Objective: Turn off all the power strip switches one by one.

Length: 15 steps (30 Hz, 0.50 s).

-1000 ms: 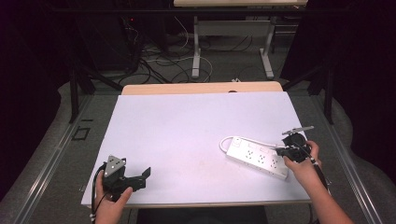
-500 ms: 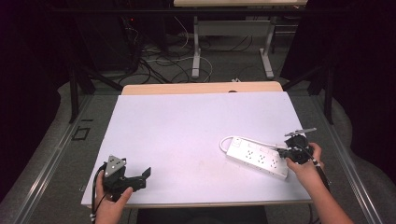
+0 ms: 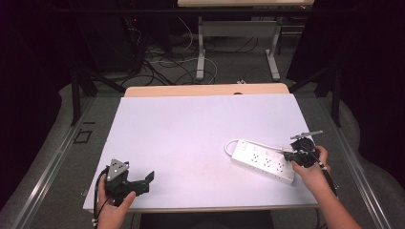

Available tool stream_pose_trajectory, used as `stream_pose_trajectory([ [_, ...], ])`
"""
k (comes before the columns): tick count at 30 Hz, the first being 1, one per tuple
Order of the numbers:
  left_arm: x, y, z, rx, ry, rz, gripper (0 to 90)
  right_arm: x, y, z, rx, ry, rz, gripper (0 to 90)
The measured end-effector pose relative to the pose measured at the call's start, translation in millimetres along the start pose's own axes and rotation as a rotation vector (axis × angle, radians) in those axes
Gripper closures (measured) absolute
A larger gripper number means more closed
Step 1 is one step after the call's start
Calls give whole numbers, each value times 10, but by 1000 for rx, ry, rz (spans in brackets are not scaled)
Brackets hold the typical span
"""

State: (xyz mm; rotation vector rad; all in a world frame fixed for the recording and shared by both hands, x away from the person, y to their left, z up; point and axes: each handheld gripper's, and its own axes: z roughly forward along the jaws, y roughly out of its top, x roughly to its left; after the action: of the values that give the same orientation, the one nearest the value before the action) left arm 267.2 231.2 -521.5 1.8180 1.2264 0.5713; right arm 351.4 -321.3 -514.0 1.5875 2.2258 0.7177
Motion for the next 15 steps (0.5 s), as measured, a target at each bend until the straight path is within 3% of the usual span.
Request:
stream_pose_trajectory([
  [15, 3, -1, -9, -6, -1, -1, 4, -6, -35, 16, -18, 25, 12, 900],
])
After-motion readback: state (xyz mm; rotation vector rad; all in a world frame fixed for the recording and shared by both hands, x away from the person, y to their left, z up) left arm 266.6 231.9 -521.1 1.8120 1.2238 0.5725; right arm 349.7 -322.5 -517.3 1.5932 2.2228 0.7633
